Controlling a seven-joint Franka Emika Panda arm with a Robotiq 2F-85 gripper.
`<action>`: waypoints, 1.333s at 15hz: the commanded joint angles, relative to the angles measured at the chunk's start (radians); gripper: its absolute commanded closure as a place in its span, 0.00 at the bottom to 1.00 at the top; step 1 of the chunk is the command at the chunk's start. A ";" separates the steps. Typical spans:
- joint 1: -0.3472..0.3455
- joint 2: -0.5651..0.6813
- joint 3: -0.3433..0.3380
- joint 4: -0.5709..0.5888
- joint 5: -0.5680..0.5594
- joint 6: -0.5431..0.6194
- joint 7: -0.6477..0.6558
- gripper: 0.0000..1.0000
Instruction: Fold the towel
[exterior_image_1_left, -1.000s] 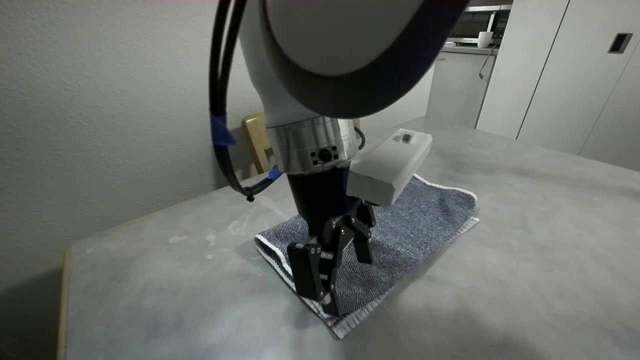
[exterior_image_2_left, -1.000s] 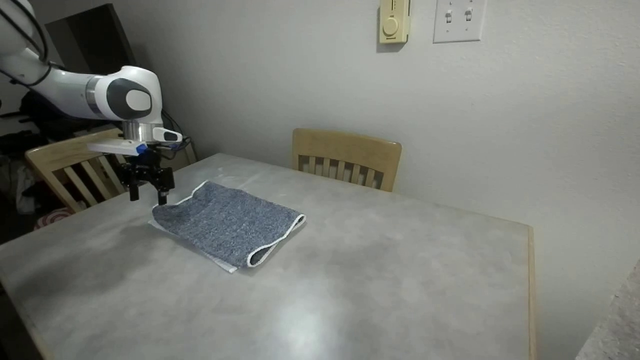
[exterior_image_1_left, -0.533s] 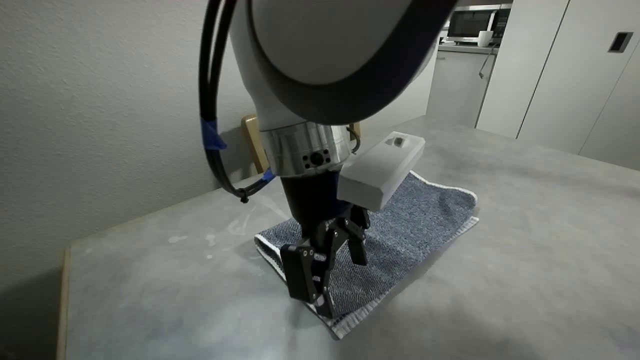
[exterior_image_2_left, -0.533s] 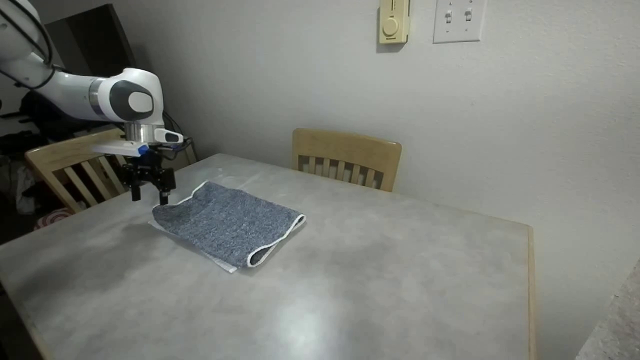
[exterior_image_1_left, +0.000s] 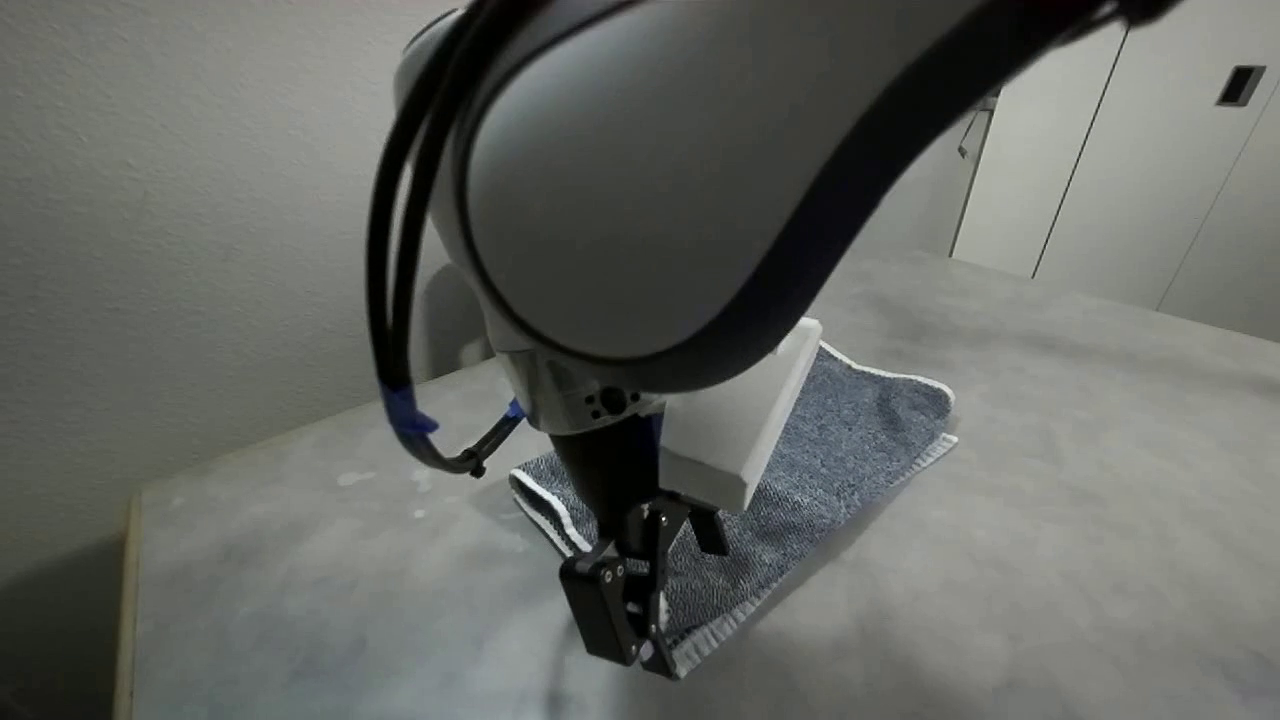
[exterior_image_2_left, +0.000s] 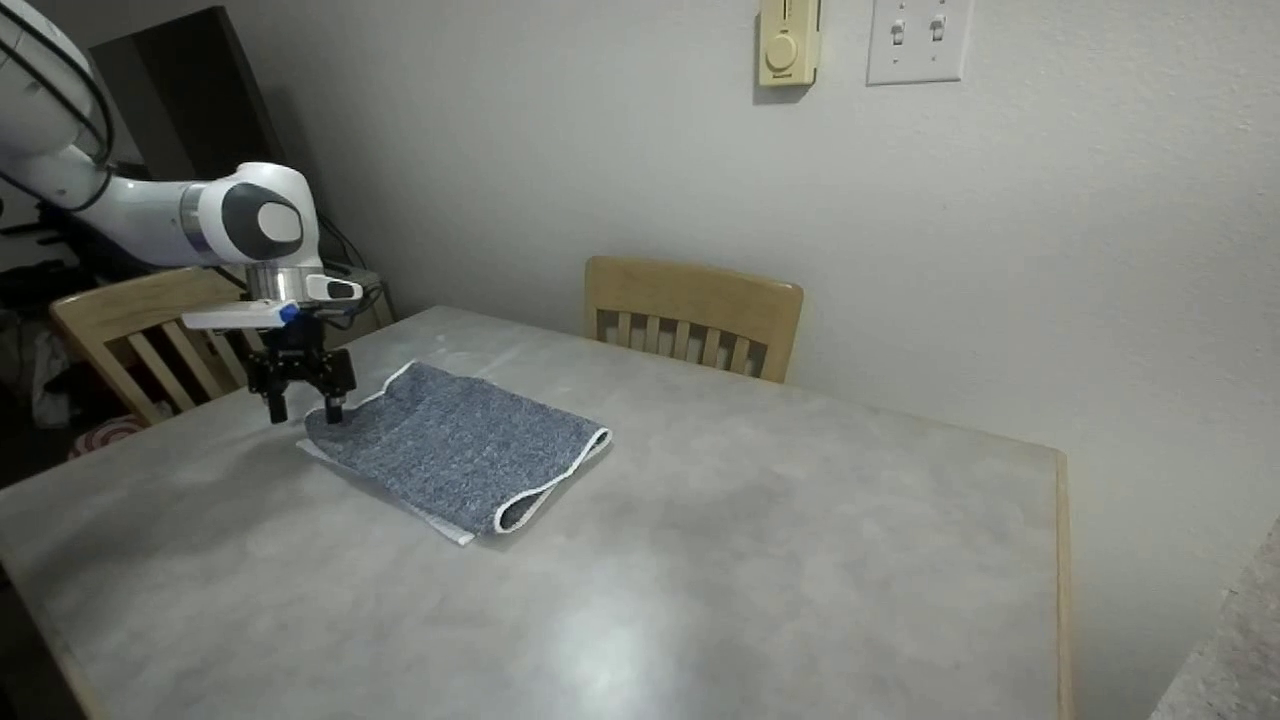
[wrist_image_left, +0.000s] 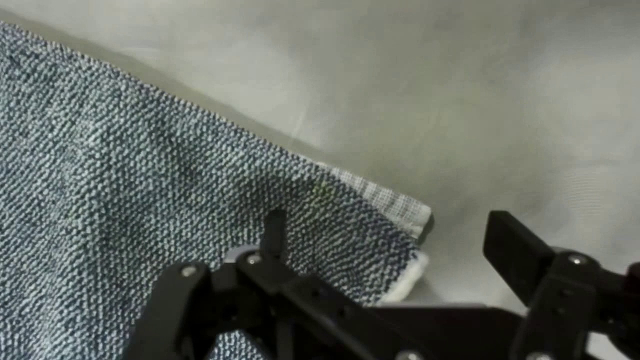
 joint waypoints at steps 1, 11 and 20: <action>0.048 0.047 -0.027 0.074 -0.077 -0.014 0.009 0.00; 0.070 0.056 -0.057 0.112 -0.160 0.080 0.036 0.00; 0.074 0.072 -0.064 0.120 -0.146 0.094 0.040 0.00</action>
